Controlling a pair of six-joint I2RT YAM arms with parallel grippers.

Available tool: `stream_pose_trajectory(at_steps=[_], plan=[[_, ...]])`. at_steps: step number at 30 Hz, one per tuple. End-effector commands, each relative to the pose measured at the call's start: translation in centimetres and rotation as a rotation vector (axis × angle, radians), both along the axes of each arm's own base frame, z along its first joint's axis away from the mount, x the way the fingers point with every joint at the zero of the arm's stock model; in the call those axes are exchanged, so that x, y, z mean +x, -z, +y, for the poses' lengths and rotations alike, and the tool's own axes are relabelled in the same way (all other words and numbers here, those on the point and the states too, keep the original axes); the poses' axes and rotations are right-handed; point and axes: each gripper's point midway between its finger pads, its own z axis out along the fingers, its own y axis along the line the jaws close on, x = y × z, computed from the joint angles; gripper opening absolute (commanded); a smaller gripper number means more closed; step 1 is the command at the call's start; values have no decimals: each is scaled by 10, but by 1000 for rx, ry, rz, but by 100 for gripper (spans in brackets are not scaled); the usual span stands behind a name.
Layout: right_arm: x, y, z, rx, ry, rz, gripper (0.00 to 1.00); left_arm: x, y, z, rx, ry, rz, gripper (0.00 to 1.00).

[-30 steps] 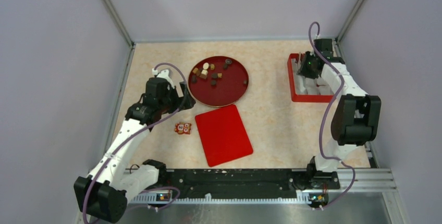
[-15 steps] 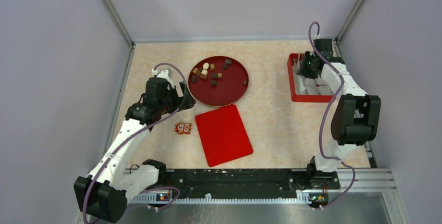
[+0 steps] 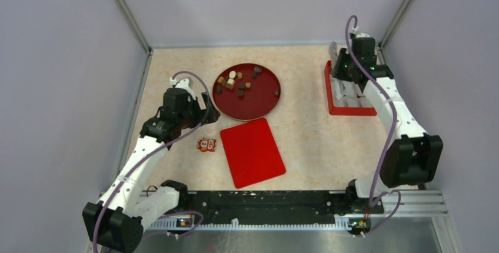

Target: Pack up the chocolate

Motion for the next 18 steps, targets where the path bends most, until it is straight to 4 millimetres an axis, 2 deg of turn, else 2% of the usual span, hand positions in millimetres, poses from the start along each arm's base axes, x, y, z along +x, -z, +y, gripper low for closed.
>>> stream_pose_trajectory(at_steps=[1,5,9,12,16,18], plan=[[-16,-57,63,-86,-162,-126,23,5,-10,5,14,-17,-43,99],[-36,-42,117,-91,-274,-93,24,4,-11,8,29,-22,-39,99],[-56,-13,169,-119,-385,-27,26,2,-12,10,34,-29,-39,99],[-63,11,188,-140,-412,35,27,0,-12,11,37,-33,-38,99],[-63,35,195,-142,-392,94,30,-3,-13,13,40,-38,-44,99],[-61,39,196,-138,-376,105,30,-4,-13,14,41,-36,-43,99]])
